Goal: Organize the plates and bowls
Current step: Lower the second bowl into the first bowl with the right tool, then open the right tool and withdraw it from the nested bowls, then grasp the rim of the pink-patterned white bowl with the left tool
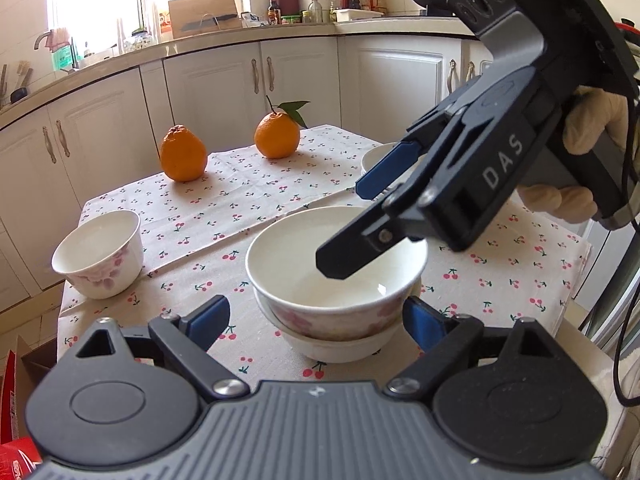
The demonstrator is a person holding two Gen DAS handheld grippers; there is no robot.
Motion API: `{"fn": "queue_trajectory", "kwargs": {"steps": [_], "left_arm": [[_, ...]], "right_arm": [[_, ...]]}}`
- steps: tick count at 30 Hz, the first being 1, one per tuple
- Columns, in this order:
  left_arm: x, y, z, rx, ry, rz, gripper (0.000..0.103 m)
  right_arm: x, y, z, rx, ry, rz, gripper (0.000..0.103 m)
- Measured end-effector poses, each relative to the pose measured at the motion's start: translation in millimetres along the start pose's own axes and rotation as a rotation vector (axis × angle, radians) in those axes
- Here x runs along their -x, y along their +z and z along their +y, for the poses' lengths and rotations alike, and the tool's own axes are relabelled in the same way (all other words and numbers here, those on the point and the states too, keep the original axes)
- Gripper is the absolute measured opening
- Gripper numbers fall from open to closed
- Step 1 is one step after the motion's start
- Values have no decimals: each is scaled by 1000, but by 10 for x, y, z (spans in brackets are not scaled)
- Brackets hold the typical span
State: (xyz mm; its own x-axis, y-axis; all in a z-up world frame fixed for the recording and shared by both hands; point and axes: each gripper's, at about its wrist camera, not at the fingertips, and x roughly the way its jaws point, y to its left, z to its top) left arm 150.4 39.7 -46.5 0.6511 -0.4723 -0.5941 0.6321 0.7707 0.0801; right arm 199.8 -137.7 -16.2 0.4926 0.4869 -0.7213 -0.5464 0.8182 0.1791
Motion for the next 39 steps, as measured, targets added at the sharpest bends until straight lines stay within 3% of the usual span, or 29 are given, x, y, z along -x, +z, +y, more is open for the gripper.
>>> {"fn": "queue_trajectory", "kwargs": {"steps": [4,10,18,22,27,33,39], "left_arm": [[39,-34,30,5,14,3,93],[119,-76,84,25,34,-14,93],[248,-131,238,65,85,-40,93],[305,-181,354,96,115,-51,93],[335,-239,544,122,168,-49,93],[337,-242,820,139,236,-55,93],[281,-99,1170,158,287,-60,94]], "right_arm": [[73,8,36,-1,3,-24,103],[130,29,211,114,-63,-42,103],[341,207,418,234,-19,-217,103],[217,357,524,260,-64,-68,103],[115,437,645,367,-192,-79,103],[-43,680,569,407,-215,-91,103],[-300,890,508,449,-122,-76,103]]}}
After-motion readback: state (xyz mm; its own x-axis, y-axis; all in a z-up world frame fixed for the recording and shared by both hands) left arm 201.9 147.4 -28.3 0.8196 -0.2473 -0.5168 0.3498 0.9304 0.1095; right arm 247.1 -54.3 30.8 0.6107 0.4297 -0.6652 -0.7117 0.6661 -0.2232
